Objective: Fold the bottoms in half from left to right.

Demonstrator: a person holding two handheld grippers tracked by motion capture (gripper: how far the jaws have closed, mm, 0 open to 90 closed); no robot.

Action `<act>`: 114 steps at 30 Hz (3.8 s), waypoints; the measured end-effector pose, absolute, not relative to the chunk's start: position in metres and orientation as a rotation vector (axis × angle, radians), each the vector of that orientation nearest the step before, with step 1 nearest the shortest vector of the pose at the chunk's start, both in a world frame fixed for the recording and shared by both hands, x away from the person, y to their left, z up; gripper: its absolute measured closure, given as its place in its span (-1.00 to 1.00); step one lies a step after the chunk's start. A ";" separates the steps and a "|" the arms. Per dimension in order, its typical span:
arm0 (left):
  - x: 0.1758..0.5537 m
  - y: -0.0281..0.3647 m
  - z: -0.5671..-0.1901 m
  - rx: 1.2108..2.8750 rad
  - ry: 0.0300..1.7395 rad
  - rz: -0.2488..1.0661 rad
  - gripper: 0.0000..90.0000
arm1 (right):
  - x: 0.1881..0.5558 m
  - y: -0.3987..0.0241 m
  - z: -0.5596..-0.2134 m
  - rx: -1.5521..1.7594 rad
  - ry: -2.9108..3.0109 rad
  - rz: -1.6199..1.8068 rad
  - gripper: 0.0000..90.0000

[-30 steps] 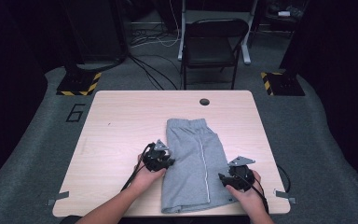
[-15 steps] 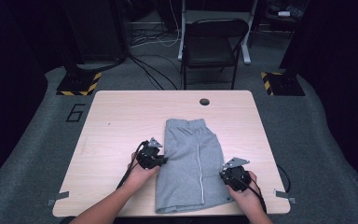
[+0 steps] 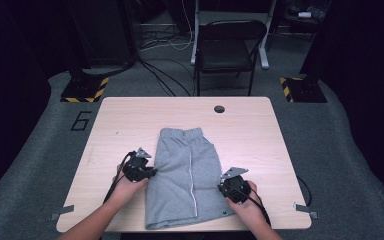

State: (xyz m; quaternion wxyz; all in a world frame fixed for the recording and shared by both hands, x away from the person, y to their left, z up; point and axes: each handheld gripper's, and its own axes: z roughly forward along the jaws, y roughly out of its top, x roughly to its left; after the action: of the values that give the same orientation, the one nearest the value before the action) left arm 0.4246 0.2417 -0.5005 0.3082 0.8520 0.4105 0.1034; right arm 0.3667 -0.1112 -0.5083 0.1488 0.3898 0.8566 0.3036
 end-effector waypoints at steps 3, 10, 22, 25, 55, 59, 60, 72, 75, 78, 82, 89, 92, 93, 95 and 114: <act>0.424 0.253 -0.501 2.240 1.086 0.261 0.80 | 0.362 -0.101 -0.507 1.091 2.491 0.869 0.86; 0.424 0.260 -0.502 2.224 1.091 0.242 0.80 | 0.360 -0.094 -0.507 1.058 2.503 0.864 0.85; 0.423 0.271 -0.499 2.075 1.139 0.225 0.36 | 0.345 -0.080 -0.499 1.062 2.458 0.955 0.29; 0.422 0.271 -0.500 2.056 1.153 0.229 0.30 | 0.341 -0.069 -0.497 1.031 2.486 1.018 0.26; 0.405 0.290 -0.499 2.031 1.157 0.315 0.10 | 0.333 -0.017 -0.510 0.774 2.674 1.022 0.04; 0.408 0.285 -0.497 2.021 1.144 0.336 0.10 | 0.329 -0.018 -0.513 0.767 2.686 0.994 0.03; 0.409 0.284 -0.494 2.031 1.125 0.333 0.10 | 0.328 -0.019 -0.513 0.752 2.687 1.002 0.03; 0.426 0.257 -0.468 2.043 1.012 0.323 0.11 | 0.323 -0.021 -0.516 0.738 2.685 1.045 0.31; 0.429 0.252 -0.464 2.029 1.004 0.321 0.12 | 0.324 -0.019 -0.515 0.722 2.703 1.039 0.46; 0.433 0.247 -0.460 2.024 1.004 0.314 0.11 | 0.326 -0.017 -0.516 0.720 2.695 1.067 0.61; 0.441 0.241 -0.457 2.020 1.004 0.305 0.12 | 0.328 -0.017 -0.513 0.709 2.707 1.045 0.81; 0.460 0.221 -0.454 1.991 1.019 0.303 0.12 | 0.325 -0.019 -0.505 0.687 2.660 1.116 0.90; 0.469 0.210 -0.451 2.013 1.006 0.305 0.12 | 0.325 -0.022 -0.501 0.682 2.658 1.154 0.91; 0.472 0.206 -0.451 2.015 1.005 0.303 0.13 | 0.324 -0.023 -0.501 0.685 2.659 1.155 0.91; 0.476 0.199 -0.451 2.023 0.996 0.309 0.13 | 0.323 -0.024 -0.500 0.689 2.657 1.160 0.91; 0.517 0.158 -0.487 2.041 1.106 0.266 0.11 | 0.315 -0.026 -0.509 0.705 2.680 1.127 0.76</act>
State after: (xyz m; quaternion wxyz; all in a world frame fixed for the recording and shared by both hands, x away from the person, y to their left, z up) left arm 0.5172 0.1579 -0.4872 0.3917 0.8037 0.4354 0.1048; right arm 0.3149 -0.0262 -0.5092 0.0750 0.2350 0.8934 0.3755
